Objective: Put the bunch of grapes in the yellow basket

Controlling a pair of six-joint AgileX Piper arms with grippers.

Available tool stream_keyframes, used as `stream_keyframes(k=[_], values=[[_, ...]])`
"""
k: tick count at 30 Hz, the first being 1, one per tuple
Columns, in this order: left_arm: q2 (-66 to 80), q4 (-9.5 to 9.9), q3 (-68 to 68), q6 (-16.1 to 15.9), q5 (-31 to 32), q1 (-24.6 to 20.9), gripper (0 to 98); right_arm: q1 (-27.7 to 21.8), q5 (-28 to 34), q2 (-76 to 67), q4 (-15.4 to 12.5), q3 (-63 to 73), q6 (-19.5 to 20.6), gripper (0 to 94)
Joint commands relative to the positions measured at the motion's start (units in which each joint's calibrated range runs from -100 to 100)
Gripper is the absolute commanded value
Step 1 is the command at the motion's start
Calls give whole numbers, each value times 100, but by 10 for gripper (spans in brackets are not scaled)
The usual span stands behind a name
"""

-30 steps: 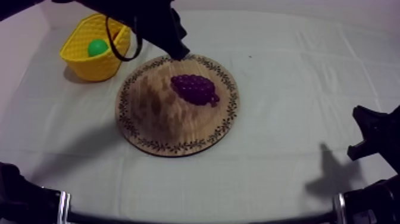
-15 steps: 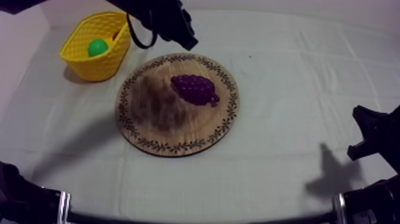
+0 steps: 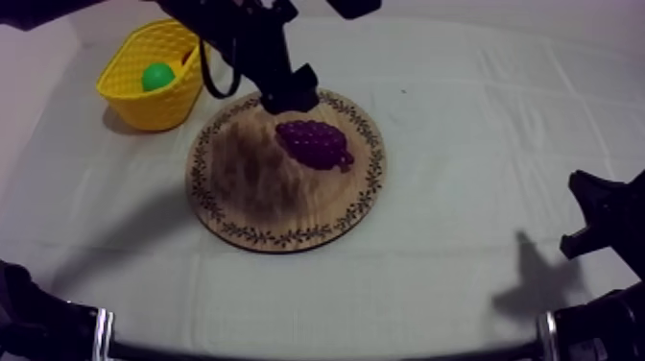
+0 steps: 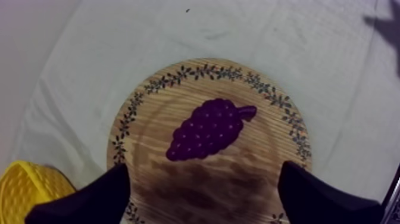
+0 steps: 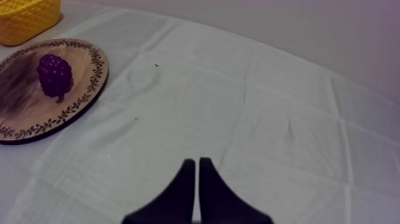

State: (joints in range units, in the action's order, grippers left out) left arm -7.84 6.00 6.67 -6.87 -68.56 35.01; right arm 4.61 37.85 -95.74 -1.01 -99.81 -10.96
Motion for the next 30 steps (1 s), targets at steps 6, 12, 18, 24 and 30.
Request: stream_keyframes(k=[6, 12, 18, 24, 30], values=[[-183, 3, 222, -224, 433, -27, 962, -2, -3, -1, 1, 3, -1, 4], [-614, 27, 243, -382, 837, -89, 962, -2, -3, -1, 1, 3, -1, 4], [-1178, 25, 250, -557, 1347, -171, 959, -2, -3, -1, 1, 3, -1, 4], [-1598, 66, 718, -904, 2208, -215, 943, -2, -3, -1, 1, 3, 2, 4], [-1978, 108, 898, -1111, 2669, -251, 931, -2, -3, -1, 1, 3, 3, 4]])
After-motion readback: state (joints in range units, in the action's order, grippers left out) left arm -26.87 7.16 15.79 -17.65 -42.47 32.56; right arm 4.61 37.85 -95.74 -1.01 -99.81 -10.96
